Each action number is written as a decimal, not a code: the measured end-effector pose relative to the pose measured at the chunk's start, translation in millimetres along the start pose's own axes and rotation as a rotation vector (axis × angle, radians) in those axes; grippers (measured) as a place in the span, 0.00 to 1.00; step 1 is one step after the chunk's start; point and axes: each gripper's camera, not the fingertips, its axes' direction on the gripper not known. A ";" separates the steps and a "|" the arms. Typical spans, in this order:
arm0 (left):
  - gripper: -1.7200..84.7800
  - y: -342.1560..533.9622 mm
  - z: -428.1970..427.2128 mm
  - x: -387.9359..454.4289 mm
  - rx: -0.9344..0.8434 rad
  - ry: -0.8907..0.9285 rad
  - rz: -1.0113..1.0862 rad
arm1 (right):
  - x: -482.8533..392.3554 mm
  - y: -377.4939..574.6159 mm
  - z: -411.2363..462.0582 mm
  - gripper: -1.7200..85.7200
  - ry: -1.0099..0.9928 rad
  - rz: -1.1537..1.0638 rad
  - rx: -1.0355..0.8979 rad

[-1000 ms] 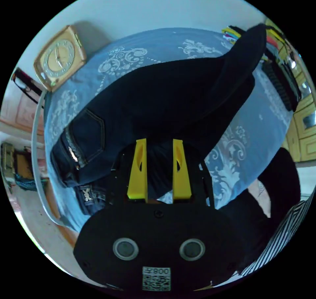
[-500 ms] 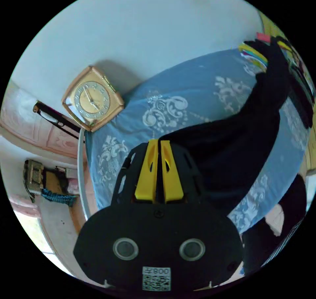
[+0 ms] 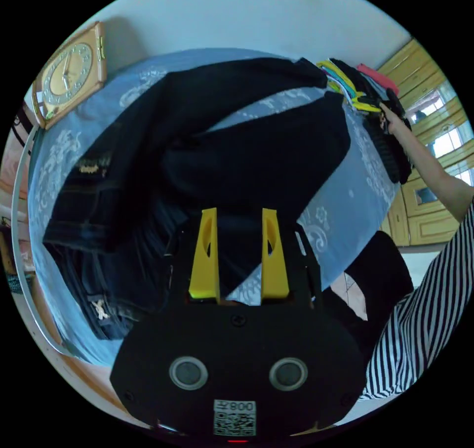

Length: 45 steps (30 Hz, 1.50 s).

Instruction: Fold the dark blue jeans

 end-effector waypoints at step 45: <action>0.15 202.7 -99.9 -218.9 0.226 0.186 -0.500 | 86.8 327.8 44.2 0.03 0.042 0.146 0.061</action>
